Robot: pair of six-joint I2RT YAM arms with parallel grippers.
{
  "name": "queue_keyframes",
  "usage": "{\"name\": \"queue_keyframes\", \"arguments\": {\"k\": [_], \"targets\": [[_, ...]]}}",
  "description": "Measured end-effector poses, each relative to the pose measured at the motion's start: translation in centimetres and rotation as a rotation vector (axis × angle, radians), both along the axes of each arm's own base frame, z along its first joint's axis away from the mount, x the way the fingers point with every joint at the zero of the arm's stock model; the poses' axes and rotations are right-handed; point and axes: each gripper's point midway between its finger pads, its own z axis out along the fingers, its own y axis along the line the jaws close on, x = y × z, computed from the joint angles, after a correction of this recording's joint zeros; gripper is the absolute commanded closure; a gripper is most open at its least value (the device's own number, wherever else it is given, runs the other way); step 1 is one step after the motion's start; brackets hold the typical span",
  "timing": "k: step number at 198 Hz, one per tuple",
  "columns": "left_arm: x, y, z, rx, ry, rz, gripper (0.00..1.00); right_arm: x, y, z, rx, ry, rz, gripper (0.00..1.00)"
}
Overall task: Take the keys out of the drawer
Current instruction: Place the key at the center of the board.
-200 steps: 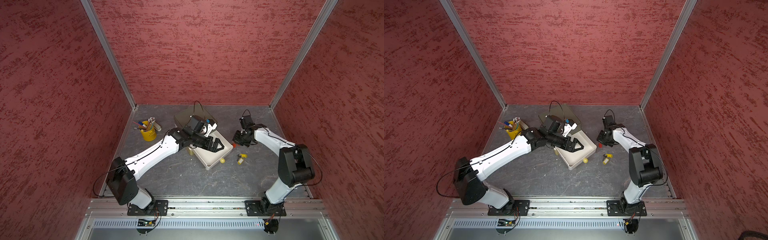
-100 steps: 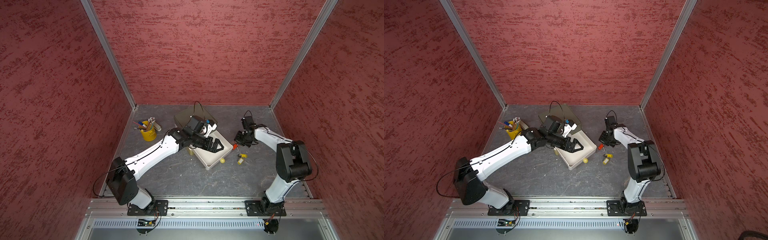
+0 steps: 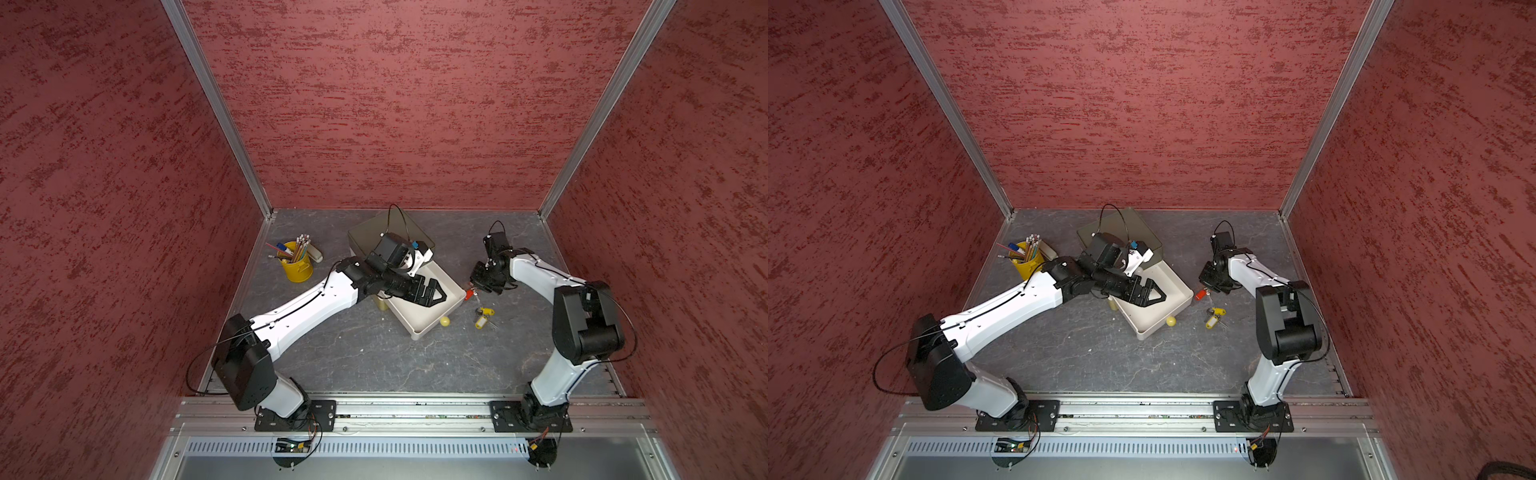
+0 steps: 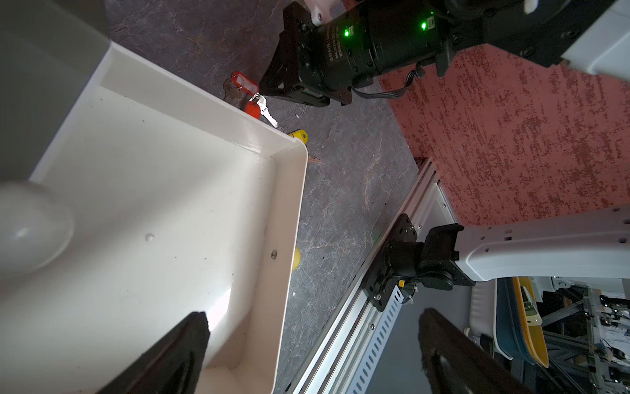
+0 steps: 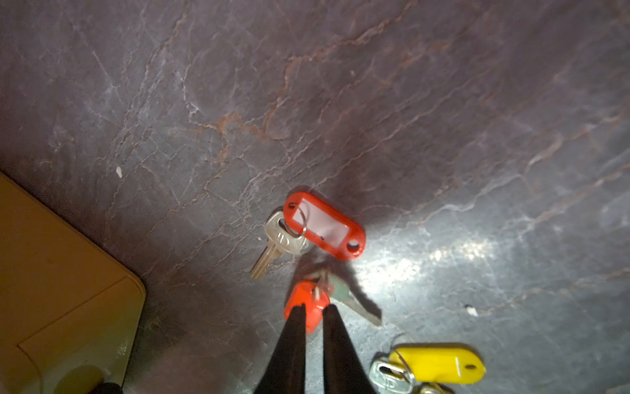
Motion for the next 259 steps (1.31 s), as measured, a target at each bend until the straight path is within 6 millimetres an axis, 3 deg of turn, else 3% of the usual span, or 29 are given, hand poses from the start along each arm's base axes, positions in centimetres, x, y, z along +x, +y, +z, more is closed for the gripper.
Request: {"name": "queue_keyframes", "arguments": {"k": [85,110,166,220,259], "targets": [[0.2,0.2,0.4,-0.007,-0.02,0.016,0.0,0.0,0.2,0.8,0.013,-0.016,0.004,0.78],[0.4,0.1,1.5,-0.033,-0.052,0.019,0.0,0.0,0.6,3.2,0.044,-0.07,0.012,0.76],[1.2,0.7,3.9,-0.08,-0.133,0.05,0.0,-0.7,2.9,10.7,0.209,-0.239,0.067,0.71],[5.5,4.8,5.3,-0.095,-0.17,0.192,0.0,-4.2,6.2,16.1,0.412,-0.324,0.162,0.68],[8.0,7.5,6.3,-0.097,-0.181,0.278,0.0,-8.2,8.9,16.3,0.5,-0.287,0.233,0.66]]}}
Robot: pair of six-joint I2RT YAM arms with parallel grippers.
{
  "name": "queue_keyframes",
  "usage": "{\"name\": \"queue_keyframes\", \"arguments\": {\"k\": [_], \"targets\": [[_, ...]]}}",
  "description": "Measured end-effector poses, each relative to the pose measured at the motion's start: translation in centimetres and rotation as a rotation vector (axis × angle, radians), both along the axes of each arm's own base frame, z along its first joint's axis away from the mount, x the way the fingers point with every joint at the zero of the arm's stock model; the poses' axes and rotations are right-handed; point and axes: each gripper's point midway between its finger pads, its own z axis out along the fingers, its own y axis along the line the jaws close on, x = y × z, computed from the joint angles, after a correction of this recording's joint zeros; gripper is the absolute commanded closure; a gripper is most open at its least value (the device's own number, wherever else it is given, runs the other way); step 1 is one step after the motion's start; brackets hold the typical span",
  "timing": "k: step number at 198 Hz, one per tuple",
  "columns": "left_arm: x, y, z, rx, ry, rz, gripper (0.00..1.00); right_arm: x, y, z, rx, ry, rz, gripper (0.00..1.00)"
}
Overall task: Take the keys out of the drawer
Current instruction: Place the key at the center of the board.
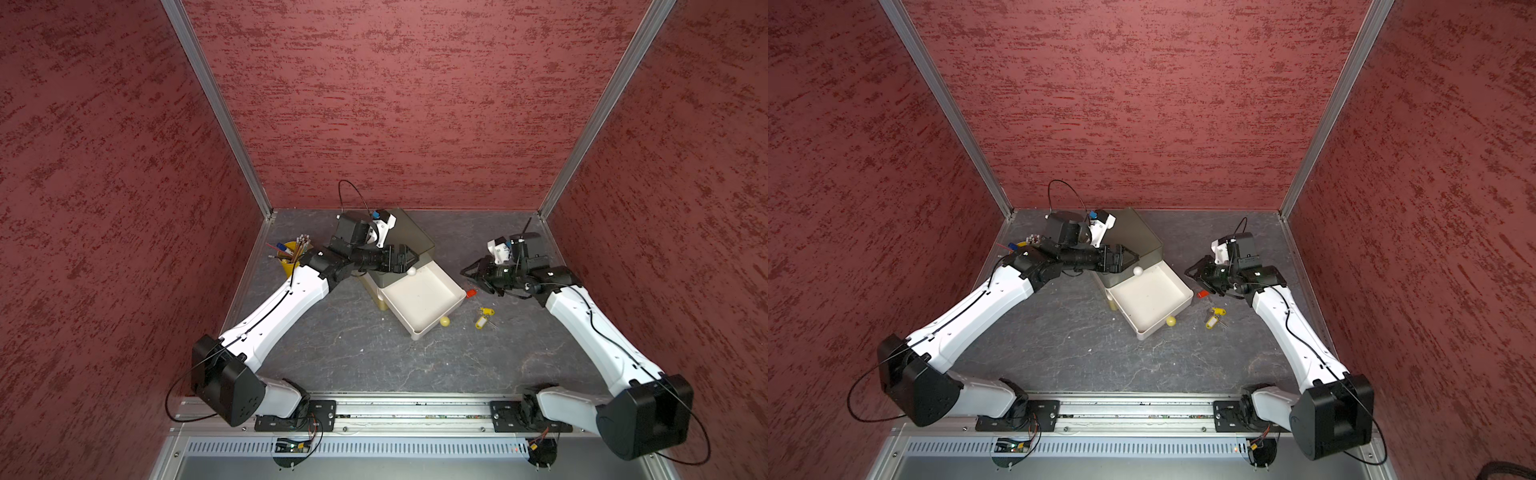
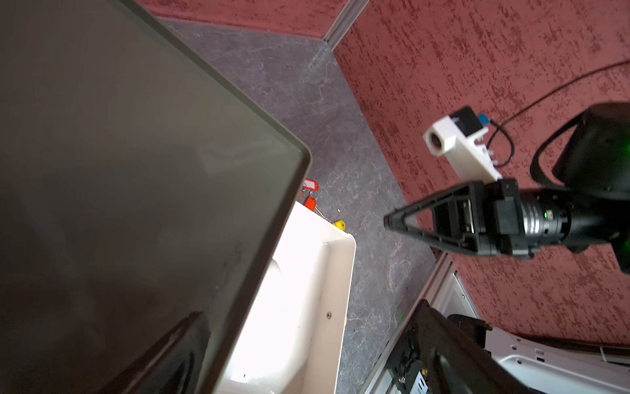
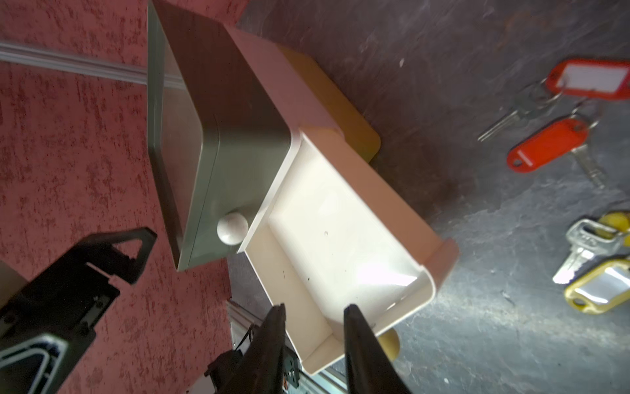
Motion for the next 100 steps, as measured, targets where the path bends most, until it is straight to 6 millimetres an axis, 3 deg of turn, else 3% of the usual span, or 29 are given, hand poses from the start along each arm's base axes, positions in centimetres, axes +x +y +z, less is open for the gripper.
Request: {"name": "queue_keyframes", "arguments": {"k": [43,67,100], "targets": [[1.7,1.0,0.6,-0.011,0.013,0.029,0.0,-4.2,1.9,-1.4,0.022,0.054,0.068,0.65],[2.4,1.1,-0.2,0.001,0.044,0.034,0.0,-6.4,2.1,-2.4,0.037,0.087,0.08,0.65],[2.3,1.4,-1.0,0.017,0.078,0.04,0.0,-8.7,1.7,-5.2,0.038,0.168,0.069,0.63]]}}
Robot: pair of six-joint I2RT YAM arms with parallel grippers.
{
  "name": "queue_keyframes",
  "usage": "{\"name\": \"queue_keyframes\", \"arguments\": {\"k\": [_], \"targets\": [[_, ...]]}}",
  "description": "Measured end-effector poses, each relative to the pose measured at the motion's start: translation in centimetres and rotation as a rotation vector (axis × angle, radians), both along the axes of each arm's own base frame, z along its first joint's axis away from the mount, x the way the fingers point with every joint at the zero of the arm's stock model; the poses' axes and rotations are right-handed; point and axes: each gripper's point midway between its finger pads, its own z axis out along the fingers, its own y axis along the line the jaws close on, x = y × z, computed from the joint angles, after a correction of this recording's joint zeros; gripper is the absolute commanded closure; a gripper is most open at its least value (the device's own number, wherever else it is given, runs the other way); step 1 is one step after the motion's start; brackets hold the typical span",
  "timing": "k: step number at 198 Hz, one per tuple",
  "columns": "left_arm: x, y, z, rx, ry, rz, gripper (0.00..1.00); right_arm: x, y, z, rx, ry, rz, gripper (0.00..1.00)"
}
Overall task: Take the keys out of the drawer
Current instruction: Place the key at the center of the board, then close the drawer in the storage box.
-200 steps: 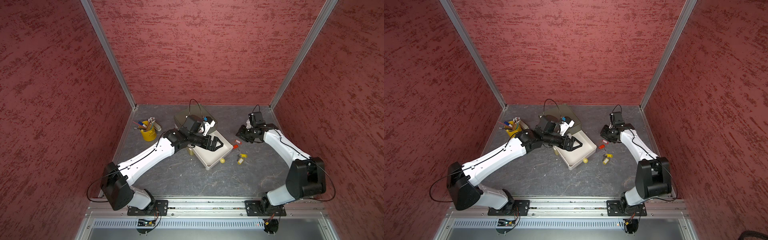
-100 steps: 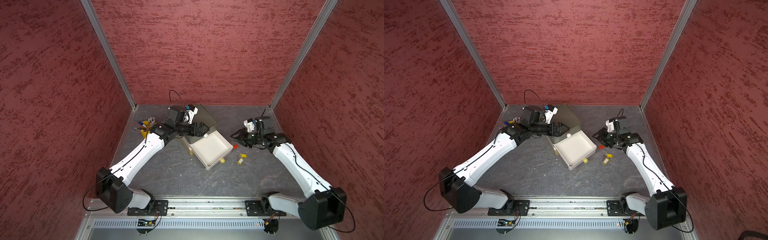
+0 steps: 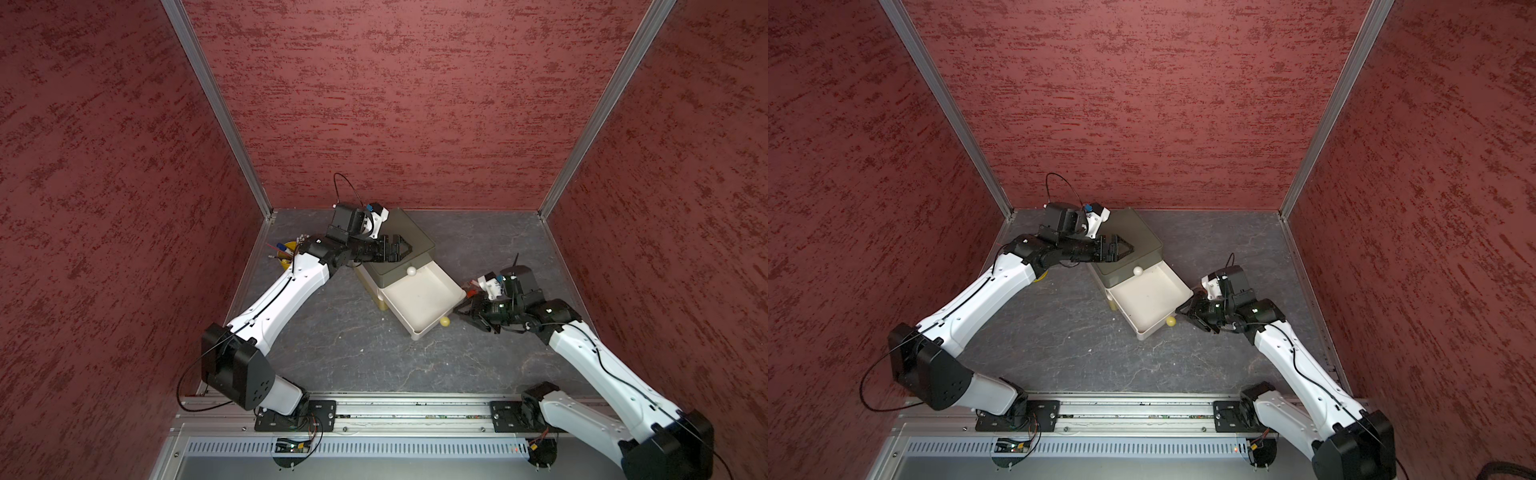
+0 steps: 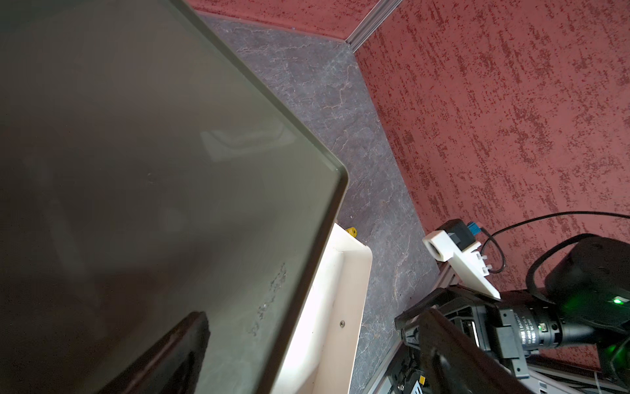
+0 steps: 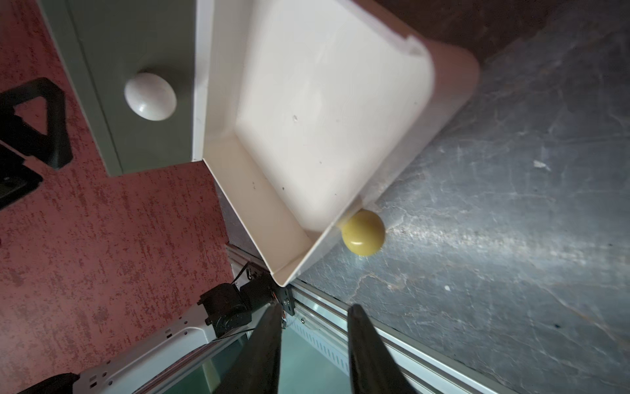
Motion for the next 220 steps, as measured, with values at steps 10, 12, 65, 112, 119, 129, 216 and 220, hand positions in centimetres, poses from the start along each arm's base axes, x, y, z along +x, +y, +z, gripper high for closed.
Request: {"name": "queue_keyframes", "arguments": {"k": [10,12,65,112,119,129,216,220], "targets": [[0.0,0.1,0.0,0.002,0.004,0.001,0.0,-0.5,-0.1,-1.0,0.003,0.025,-0.005,0.62],[0.0,0.1,0.0,0.002,0.005,0.002,0.0,-0.6,-0.1,-1.2,0.003,0.03,-0.006,0.62],[-0.1,0.2,-0.7,0.014,0.029,-0.005,0.0,-1.7,0.4,-4.5,0.037,0.117,-0.023,0.6],[-0.3,0.2,-1.8,0.033,0.058,-0.023,0.0,-0.4,1.7,-5.0,0.077,0.108,-0.025,0.6],[-0.3,0.2,-1.9,0.034,0.057,-0.023,0.0,-0.2,1.8,-5.0,0.081,0.105,-0.024,0.6],[-0.3,0.2,-1.8,0.034,0.057,-0.024,0.0,0.0,2.1,-5.1,0.086,0.101,-0.021,0.6],[-0.2,0.2,-1.9,0.032,0.057,-0.025,0.0,1.0,2.7,-5.5,0.095,0.088,-0.018,0.6],[-0.2,0.2,-1.8,0.032,0.056,-0.025,0.0,1.1,2.7,-5.5,0.095,0.087,-0.018,0.6]]}}
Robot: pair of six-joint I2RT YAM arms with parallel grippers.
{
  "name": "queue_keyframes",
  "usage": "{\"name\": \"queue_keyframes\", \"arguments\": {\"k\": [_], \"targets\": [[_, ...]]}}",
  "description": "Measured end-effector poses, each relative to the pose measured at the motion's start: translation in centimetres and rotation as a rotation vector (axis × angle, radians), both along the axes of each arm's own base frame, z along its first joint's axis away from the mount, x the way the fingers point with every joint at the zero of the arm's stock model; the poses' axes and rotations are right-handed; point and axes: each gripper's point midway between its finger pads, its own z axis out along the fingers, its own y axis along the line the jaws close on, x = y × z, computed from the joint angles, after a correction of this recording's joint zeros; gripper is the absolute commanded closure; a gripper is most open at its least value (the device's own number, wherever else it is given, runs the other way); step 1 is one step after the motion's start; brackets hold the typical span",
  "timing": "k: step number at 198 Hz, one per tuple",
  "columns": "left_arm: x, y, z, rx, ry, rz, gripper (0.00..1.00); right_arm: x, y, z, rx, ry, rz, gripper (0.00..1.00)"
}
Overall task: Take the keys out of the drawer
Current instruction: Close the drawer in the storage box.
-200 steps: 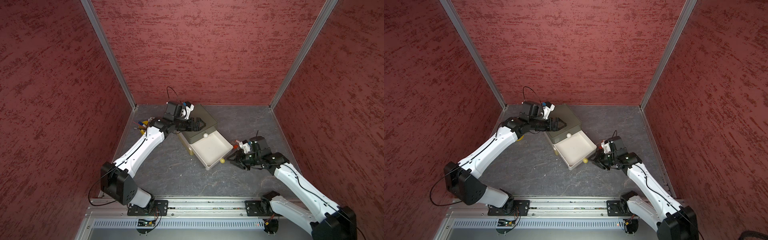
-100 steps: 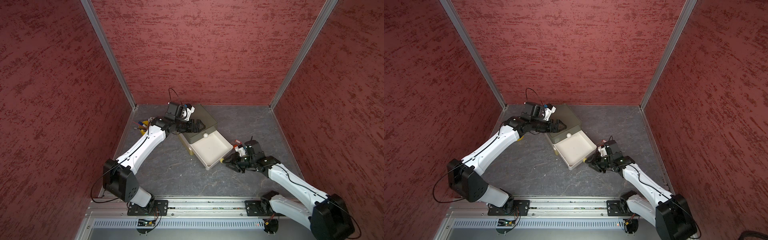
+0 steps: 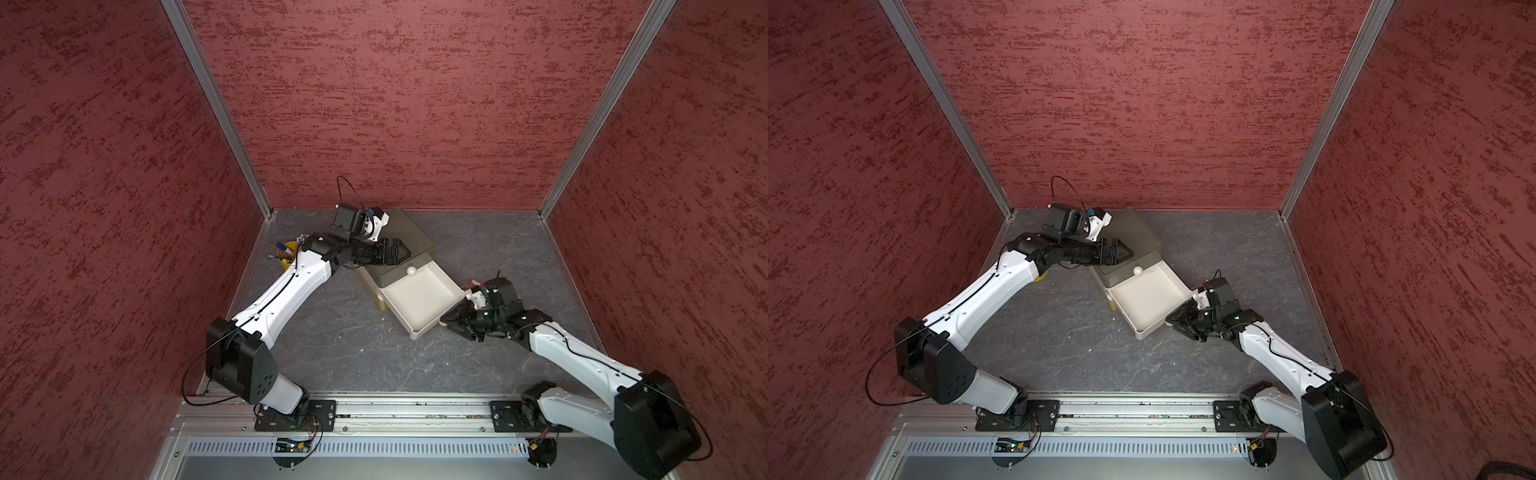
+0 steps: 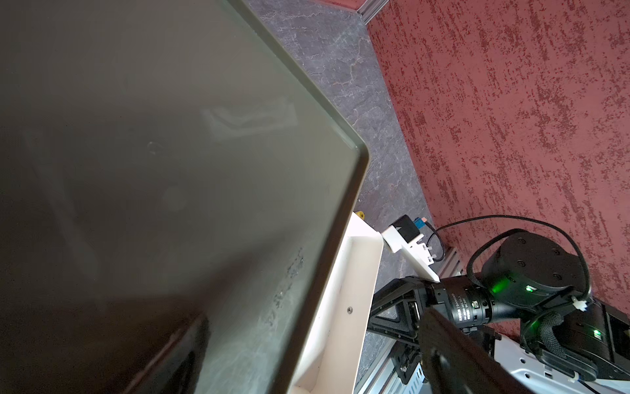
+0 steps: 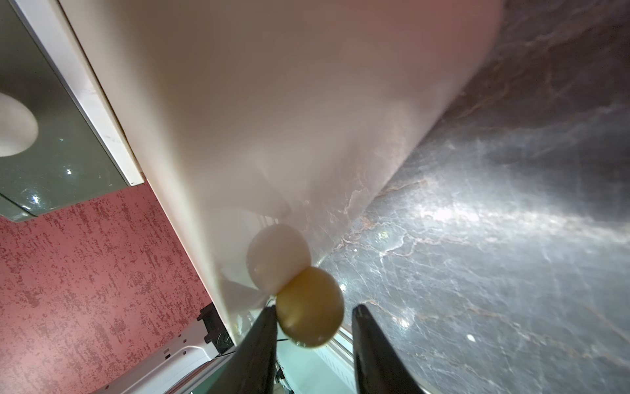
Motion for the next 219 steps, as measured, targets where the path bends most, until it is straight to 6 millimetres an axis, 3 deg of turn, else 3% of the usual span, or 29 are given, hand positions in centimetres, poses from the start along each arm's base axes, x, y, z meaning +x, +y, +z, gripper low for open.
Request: {"name": "queue_keyframes", "arguments": {"k": [117,219], "targets": [[0.5,-0.3,0.0,-0.007,-0.016,-0.01,0.0,1.2,1.4,0.0,0.047,-0.034,0.034,0.6],[0.4,-0.3,0.0,-0.01,-0.018,-0.016,0.0,3.6,2.1,0.5,0.041,-0.076,0.012,0.6]]}}
